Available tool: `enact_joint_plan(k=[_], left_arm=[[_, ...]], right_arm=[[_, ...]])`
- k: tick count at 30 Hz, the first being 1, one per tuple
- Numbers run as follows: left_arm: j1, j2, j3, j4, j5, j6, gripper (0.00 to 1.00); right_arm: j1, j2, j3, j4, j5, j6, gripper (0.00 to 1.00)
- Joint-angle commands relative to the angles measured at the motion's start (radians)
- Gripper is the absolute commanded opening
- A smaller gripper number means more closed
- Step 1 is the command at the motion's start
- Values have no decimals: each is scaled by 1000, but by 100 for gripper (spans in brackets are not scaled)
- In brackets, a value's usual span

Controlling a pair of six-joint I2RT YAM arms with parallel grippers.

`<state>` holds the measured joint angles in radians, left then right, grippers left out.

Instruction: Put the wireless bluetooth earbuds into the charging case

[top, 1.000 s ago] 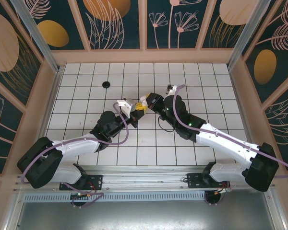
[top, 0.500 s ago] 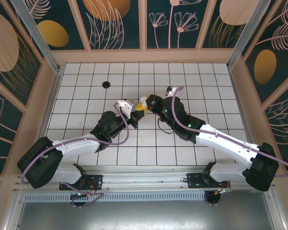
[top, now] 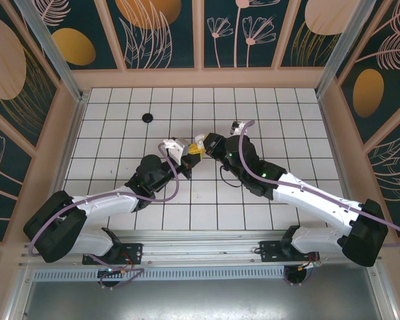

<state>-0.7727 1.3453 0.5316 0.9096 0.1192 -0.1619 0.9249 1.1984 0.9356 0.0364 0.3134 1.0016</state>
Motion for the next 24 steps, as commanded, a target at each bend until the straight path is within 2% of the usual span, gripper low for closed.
enact_joint_plan(k=[1,10,24], left_arm=[[-1,-35,34,52,-17,-12,0],[0,-40,36,41,-15,-7,0],[-1,-49,21,32,-19,-4,0]], right_arm=[[9,26,30,-84,-23,-4,17],[9,52,57,-159,-36,-4,18],[12,-6,96,-250,25,-41,42]])
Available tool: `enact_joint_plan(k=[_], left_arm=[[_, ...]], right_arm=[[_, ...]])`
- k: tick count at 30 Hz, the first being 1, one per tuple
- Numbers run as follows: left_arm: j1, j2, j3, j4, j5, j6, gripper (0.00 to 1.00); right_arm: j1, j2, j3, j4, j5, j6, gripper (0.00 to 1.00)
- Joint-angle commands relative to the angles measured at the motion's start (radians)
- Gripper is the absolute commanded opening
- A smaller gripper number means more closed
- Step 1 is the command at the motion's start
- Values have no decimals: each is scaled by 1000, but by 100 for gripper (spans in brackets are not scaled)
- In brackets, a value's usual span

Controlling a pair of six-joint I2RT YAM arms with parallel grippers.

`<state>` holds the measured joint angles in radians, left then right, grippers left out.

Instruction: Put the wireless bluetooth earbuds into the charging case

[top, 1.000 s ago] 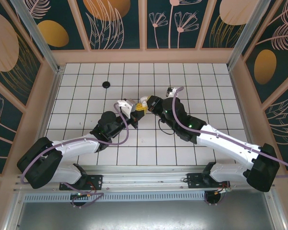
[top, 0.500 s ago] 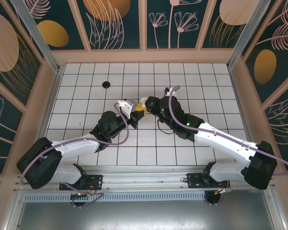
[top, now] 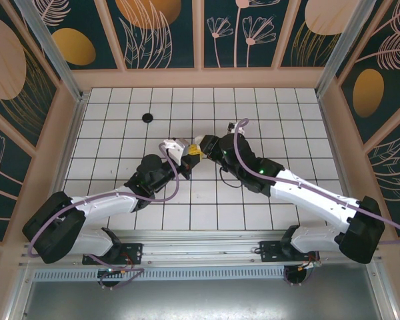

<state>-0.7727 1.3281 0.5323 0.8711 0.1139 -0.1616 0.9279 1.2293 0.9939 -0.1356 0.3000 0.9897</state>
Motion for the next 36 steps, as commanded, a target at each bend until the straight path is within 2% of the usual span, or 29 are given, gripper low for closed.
enact_joint_plan(k=[1,9,12,21,28,32,36], left_arm=[[-1,-32,21,70,-15,-4,0],[-2,-50,28,28,3,13,0],[-2,-56,36,-3,15,22,0],[0,-69,38,-24,147,5,0],[1,-54,87,-95,348,3,0],[0,-38,109,-95,453,-13,0],[0,-24,135,-124,515,9,0]], right_arm=[[9,-47,42,-90,46,-36,43],[-2,-113,101,-193,85,-134,49],[-35,-146,125,-226,45,-195,50],[-268,-159,166,-283,-348,-342,51],[-453,-128,144,-271,-676,-386,51],[-515,-104,113,-226,-846,-377,51],[-530,-83,76,-179,-961,-369,50]])
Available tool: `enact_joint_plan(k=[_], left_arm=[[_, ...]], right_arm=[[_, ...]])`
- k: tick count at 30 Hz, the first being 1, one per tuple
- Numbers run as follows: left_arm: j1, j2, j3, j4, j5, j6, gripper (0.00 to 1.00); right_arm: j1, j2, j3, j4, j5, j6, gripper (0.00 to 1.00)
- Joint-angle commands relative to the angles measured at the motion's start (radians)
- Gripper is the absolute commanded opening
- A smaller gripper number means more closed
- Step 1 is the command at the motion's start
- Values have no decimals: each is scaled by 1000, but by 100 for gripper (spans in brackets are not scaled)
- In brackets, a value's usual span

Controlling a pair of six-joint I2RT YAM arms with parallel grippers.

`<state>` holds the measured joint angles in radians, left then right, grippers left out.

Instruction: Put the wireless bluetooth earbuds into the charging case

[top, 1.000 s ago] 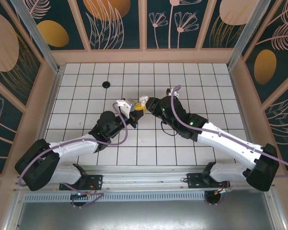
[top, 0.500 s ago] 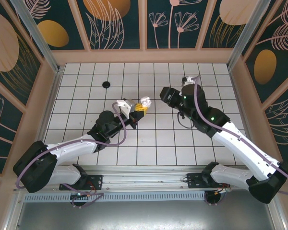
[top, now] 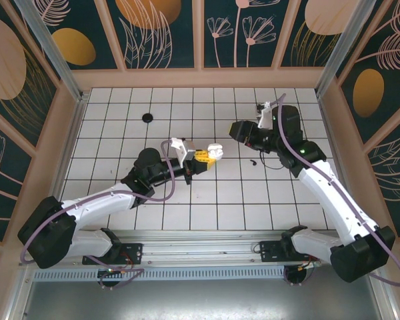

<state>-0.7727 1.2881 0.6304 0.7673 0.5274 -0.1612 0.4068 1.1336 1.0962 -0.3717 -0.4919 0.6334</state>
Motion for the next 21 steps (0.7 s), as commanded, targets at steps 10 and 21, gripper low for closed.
enact_joint_plan(k=[10,21], left_arm=[[0,86,107,-86,89,20,0],[13,123,132,-94,47,-15,0]], right_arm=[[-7,38,-87,140,-328,8,35],[-7,26,-107,97,-380,-52,16]])
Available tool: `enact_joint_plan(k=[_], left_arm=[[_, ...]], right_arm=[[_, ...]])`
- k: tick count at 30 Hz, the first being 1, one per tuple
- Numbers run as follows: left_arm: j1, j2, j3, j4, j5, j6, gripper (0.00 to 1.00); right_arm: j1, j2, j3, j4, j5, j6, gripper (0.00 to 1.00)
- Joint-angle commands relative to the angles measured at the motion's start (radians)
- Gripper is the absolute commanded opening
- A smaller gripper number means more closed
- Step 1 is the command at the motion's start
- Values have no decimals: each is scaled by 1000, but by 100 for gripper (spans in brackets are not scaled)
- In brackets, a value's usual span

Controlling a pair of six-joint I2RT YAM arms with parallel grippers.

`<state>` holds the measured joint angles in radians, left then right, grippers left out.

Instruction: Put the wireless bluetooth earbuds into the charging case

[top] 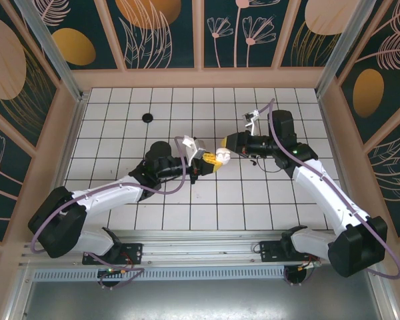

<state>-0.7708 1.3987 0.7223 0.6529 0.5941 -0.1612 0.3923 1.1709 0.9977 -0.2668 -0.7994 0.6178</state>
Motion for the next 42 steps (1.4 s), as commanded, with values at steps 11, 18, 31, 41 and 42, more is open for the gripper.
enact_joint_plan(k=[11,18,31,41,42], left_arm=[[55,14,15,100,-10,-103,0],[57,14,20,98,-1,-111,0],[59,13,31,54,-3,-90,0],[59,38,61,48,4,-112,0],[61,42,66,48,5,-116,0]], right_arm=[[7,-74,-32,-69,-64,-99,17],[8,-53,-41,-75,-30,-98,17],[7,-69,56,-115,138,-122,9],[141,-5,41,-86,225,-113,8],[149,-5,35,-90,239,-112,8]])
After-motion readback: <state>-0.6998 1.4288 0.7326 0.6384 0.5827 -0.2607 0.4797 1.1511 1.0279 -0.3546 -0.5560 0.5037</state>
